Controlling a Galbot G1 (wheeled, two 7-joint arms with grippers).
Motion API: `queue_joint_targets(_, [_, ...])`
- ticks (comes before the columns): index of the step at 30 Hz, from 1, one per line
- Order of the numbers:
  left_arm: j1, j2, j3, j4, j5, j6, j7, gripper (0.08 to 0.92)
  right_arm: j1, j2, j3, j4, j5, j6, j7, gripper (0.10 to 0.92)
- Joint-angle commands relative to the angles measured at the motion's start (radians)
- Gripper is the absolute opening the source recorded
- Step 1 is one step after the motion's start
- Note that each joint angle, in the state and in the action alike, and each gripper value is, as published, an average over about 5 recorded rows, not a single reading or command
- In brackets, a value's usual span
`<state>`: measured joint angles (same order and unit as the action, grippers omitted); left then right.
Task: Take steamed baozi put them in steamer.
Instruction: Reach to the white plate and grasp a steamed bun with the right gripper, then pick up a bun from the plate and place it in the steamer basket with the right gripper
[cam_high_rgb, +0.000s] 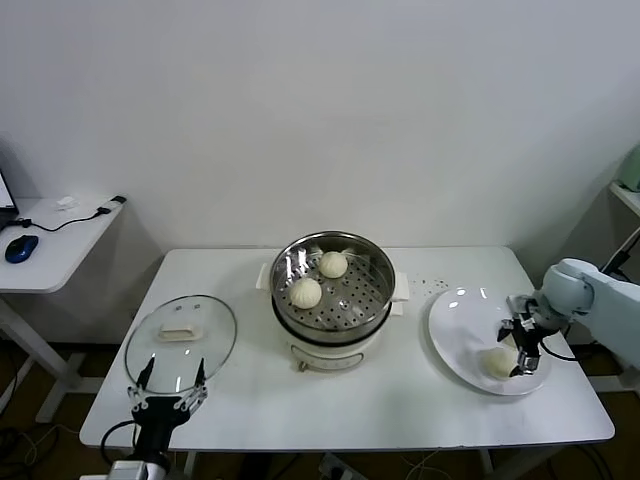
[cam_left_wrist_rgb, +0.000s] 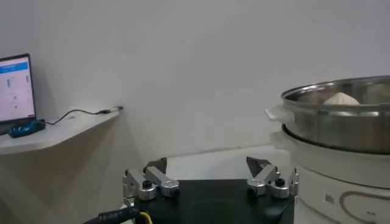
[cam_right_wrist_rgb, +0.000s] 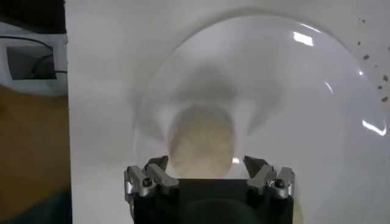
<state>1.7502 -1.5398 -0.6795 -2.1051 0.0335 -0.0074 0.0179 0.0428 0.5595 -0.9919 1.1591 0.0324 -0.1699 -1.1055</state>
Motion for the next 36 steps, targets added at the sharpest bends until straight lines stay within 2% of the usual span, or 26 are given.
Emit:
queue_joint_targets(1, [-0.001, 0.000, 0.000, 0.003, 0.002, 0.000, -0.001, 0.823, -0.035, 0.037, 0.024, -0.036, -0.036, 0.008, -0.014, 0.821])
queue_joint_targets(15, [-0.005, 0.001, 0.000, 0.003, -0.001, 0.007, -0.002, 0.823, -0.022, 0.034, 0.027, -0.037, -0.032, 0.015, -0.050, 0.648])
queue_joint_targets(27, [-0.001, 0.000, 0.000, 0.001, 0.002, 0.007, -0.003, 0.823, 0.062, 0.023, -0.022, -0.016, 0.011, 0.039, -0.065, 0.599])
queue_joint_targets(30, [-0.001, 0.000, 0.000, 0.000, 0.002, 0.007, -0.003, 0.823, 0.177, 0.029, -0.082, 0.008, 0.000, 0.112, -0.089, 0.595])
queue_joint_targets(36, [0.003, 0.002, -0.002, -0.001, 0.002, 0.008, -0.003, 0.823, 0.585, 0.129, -0.357, 0.058, -0.027, 0.387, -0.157, 0.594])
